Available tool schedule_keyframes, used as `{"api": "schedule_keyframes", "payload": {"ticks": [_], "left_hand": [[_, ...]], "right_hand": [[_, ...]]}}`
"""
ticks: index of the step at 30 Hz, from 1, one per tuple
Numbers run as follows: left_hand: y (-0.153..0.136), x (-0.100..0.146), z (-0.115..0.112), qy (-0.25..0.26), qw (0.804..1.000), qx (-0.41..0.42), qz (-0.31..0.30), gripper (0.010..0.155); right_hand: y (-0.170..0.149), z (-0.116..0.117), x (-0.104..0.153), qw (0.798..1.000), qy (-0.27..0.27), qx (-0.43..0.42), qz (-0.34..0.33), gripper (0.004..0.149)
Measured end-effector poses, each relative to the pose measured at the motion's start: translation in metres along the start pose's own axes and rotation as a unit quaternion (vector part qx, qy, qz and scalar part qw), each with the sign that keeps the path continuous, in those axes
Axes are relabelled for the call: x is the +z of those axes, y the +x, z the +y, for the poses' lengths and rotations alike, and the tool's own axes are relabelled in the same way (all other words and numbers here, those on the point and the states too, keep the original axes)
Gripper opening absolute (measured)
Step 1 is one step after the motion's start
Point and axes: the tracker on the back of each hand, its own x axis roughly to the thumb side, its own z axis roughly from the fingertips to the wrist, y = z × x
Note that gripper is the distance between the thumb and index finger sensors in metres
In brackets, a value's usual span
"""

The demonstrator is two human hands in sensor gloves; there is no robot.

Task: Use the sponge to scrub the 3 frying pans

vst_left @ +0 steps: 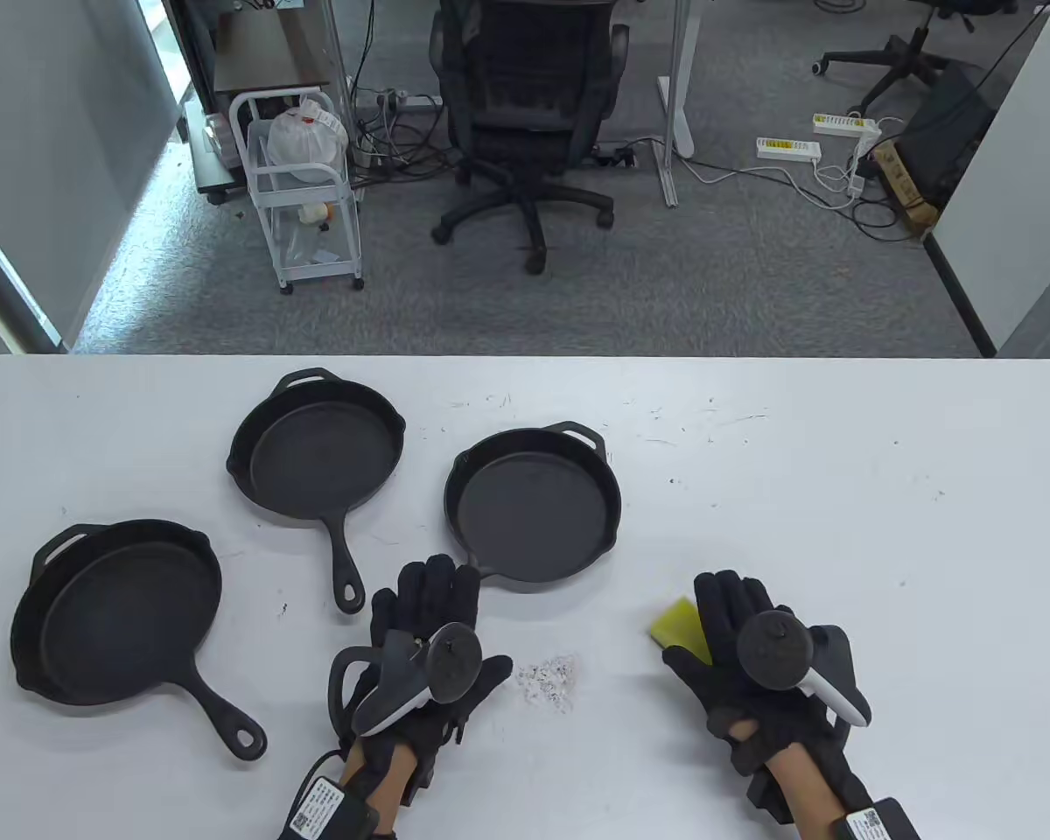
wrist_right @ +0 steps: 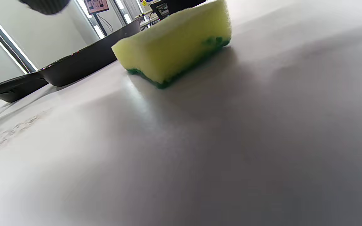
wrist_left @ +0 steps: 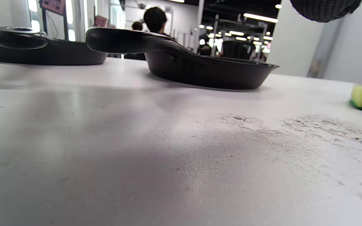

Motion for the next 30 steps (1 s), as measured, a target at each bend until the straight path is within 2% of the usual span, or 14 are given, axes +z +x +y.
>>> {"api": "schedule_keyframes", "payload": {"ticks": [11,19,23,27,30], "left_hand": [[0.004,0.003,0.003,0.006,1.0,0.0,-0.003,0.103],[0.004,0.003,0.004,0.002,1.0,-0.002,-0.002,0.103],[0.006,0.003,0.005,0.004,1.0,-0.006,-0.002,0.102],[0.004,0.002,0.005,0.002,1.0,-0.005,0.003,0.102],[0.001,0.001,0.005,0.008,1.0,-0.015,0.018,0.1]], "right_hand": [[0.001,0.004,-0.003,1.0,0.02,0.015,0.018,0.087],[0.012,0.013,-0.01,0.994,0.019,0.099,0.035,0.083],[0.019,0.013,-0.009,0.99,-0.013,0.134,0.03,0.077],[0.022,0.004,-0.002,0.993,-0.046,0.112,0.013,0.076],[0.025,-0.01,0.011,0.992,-0.095,0.086,-0.006,0.077]]}}
